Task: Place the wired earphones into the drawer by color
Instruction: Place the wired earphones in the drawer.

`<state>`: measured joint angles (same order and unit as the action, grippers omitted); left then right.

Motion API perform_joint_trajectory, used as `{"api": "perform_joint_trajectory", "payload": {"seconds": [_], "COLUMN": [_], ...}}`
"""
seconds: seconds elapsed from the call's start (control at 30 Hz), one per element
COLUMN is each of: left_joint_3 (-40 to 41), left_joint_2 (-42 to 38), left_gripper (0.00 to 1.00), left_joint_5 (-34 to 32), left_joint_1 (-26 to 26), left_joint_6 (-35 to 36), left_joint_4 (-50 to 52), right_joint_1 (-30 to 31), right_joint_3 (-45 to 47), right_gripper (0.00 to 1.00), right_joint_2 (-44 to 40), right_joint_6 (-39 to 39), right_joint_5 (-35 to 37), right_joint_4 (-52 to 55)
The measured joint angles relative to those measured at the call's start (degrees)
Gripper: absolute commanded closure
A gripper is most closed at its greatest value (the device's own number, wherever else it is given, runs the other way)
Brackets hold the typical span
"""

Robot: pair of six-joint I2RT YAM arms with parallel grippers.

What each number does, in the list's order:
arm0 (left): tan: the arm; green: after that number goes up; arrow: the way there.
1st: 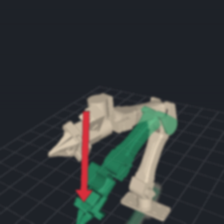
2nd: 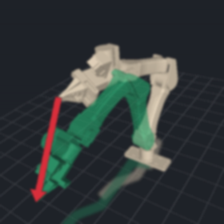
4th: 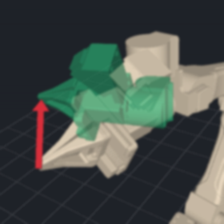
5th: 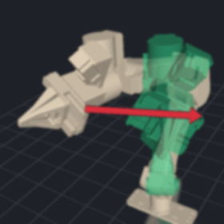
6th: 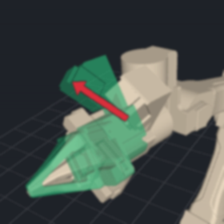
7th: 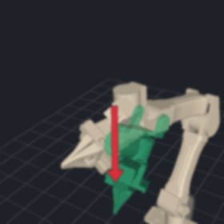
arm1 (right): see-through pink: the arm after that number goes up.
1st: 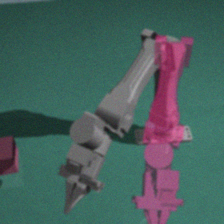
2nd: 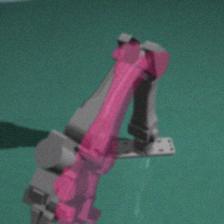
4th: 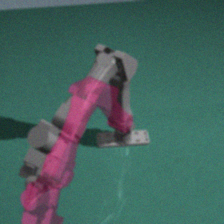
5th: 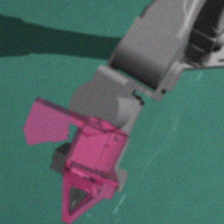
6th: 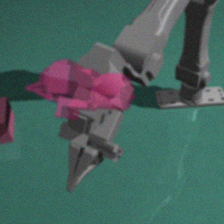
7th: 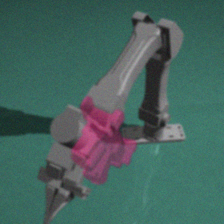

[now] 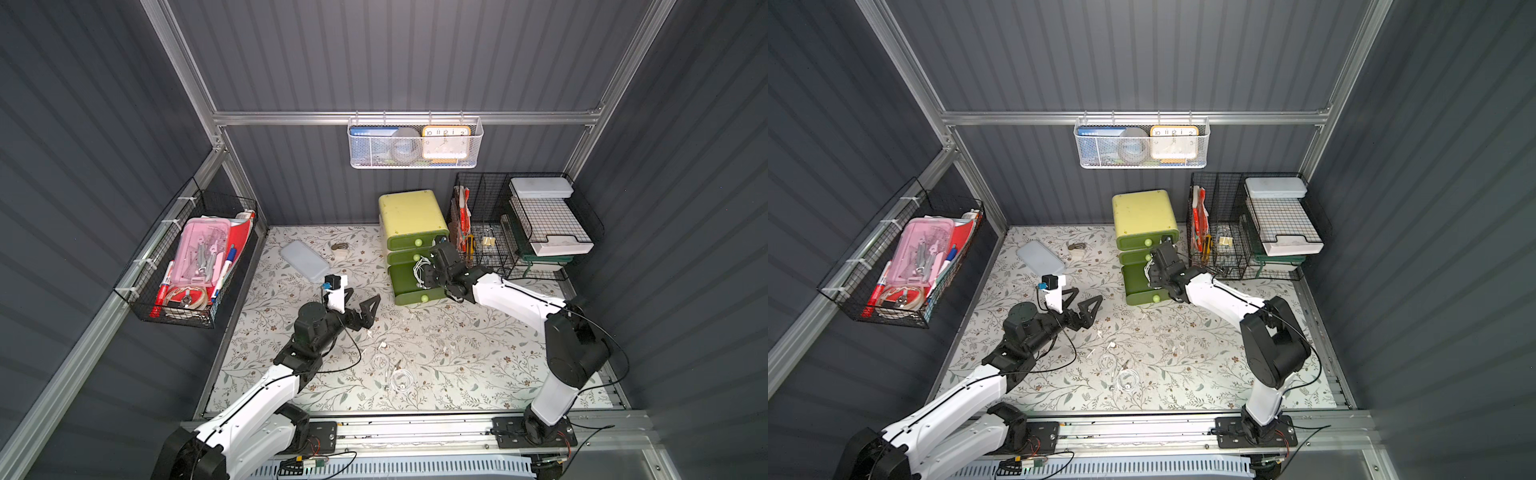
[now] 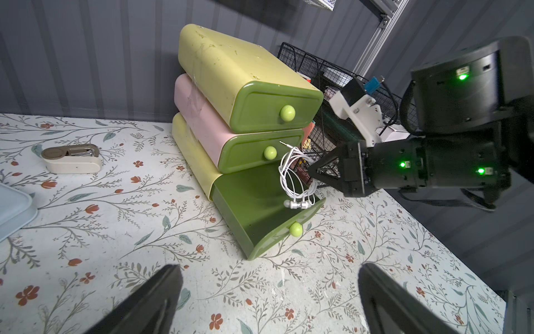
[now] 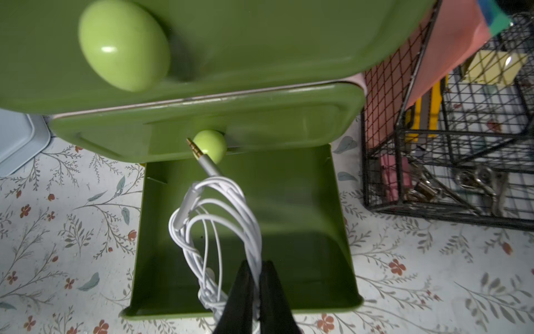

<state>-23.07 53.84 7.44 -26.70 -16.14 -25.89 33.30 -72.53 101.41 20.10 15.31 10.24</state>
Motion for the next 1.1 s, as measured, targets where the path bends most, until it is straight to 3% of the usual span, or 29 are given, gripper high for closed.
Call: {"api": "perform_joint_trajectory", "payload": {"seconds": [0.23, 0.33, 0.53, 0.73, 0.8, 0.87, 1.1], "left_joint_3": [0.02, 0.02, 0.02, -1.16, -2.54, -4.61, -10.73], "left_joint_2": [-0.09, -0.37, -1.66, -3.13, -3.50, -3.65, 0.81], "left_gripper": [0.01, 0.01, 0.01, 0.01, 0.01, 0.01, 0.01], "left_joint_5": [-0.07, -0.20, -0.15, -0.31, -0.74, -1.40, -3.87], "left_joint_1": [0.00, 0.00, 0.00, 0.00, 0.00, -0.02, -2.19], "left_joint_6": [-0.02, -0.02, 0.00, -0.57, -1.27, -2.16, -6.03], "left_joint_4": [0.02, 0.04, 0.31, 3.52, 5.29, 6.97, 12.52], "right_joint_1": [-0.22, -0.22, -0.26, -0.92, -1.46, -2.21, -4.90], "right_joint_3": [-0.79, -0.76, 0.39, 4.55, 6.49, 9.03, 16.57], "right_gripper": [0.97, 0.91, 0.64, 0.47, 0.31, 0.01, 0.01], "right_joint_2": [3.65, 4.07, 3.61, -1.18, -4.17, -8.17, -19.63], "right_joint_6": [-0.02, 0.00, -0.39, -0.33, -0.24, -0.13, -0.70], "right_joint_5": [0.26, 0.26, 0.24, -0.39, -0.98, -2.34, -7.15], "right_joint_4": [-4.13, -5.14, -6.69, -6.34, -6.38, -6.23, -5.25]}}
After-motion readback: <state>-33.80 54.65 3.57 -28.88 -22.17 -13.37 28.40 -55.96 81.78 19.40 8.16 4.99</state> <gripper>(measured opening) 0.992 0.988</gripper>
